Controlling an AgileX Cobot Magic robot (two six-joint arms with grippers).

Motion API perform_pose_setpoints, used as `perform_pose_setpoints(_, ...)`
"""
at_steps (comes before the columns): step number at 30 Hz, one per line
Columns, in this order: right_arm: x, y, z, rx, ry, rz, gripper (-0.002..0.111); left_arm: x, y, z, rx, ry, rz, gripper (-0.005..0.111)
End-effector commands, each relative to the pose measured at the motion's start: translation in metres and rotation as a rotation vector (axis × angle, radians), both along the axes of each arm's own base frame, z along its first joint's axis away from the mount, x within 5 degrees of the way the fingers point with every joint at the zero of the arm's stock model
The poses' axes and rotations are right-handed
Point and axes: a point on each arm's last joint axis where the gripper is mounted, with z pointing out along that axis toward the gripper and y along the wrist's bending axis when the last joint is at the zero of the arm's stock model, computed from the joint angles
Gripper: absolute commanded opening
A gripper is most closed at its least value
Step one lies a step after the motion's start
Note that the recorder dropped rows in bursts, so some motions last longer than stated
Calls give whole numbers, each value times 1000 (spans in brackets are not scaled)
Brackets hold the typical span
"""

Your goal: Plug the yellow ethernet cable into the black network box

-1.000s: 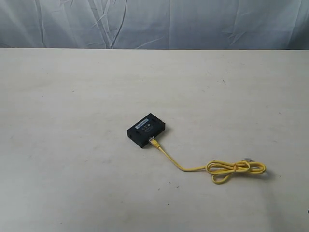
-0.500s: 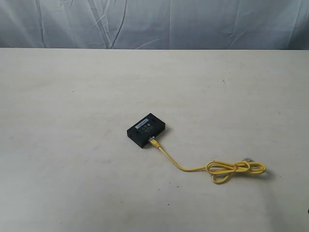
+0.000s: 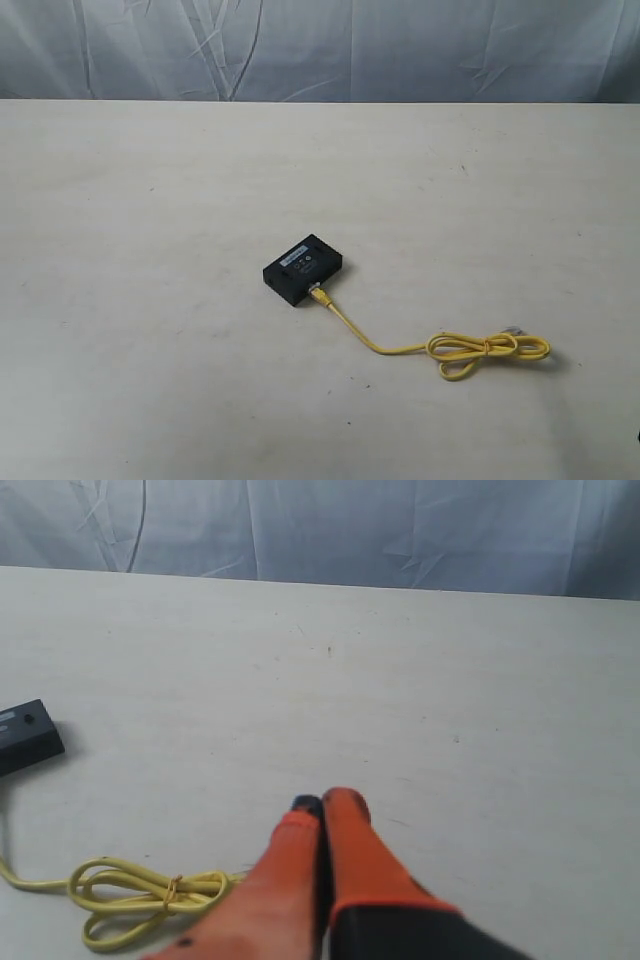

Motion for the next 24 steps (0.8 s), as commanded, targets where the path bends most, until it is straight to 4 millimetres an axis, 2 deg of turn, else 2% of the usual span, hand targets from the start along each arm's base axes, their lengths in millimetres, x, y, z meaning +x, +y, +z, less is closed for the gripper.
perform_pose_setpoints(1, 0, 0, 0, -4, -16, -6, 0, -1, 0, 0, -6, -7, 3, 0)
perform_pose_setpoints(4, 0, 0, 0, -4, -16, -6, 0, -6, 1, 3, 31, -35, 1, 0)
perform_pose_setpoints(6, 0, 0, 0, -4, -16, -6, 0, -14, 4, -3, 99, -56, 6, 0)
perform_pose_setpoints(11, 0, 0, 0, 4, -14, -5, 0, -40, 14, -52, 131, -170, 105, 0)
perform_pose_setpoints(19, 0, 0, 0, 6, -14, -5, 0, -63, 26, -110, 166, -270, 232, 0)
perform_pose_setpoints(21, 0, 0, 0, 6, -14, -5, 0, -66, 26, -108, 169, -322, 240, 0)
perform_pose_setpoints(24, 0, 0, 0, 6, -14, -5, 0, -73, 23, -112, 225, -306, 183, 0)
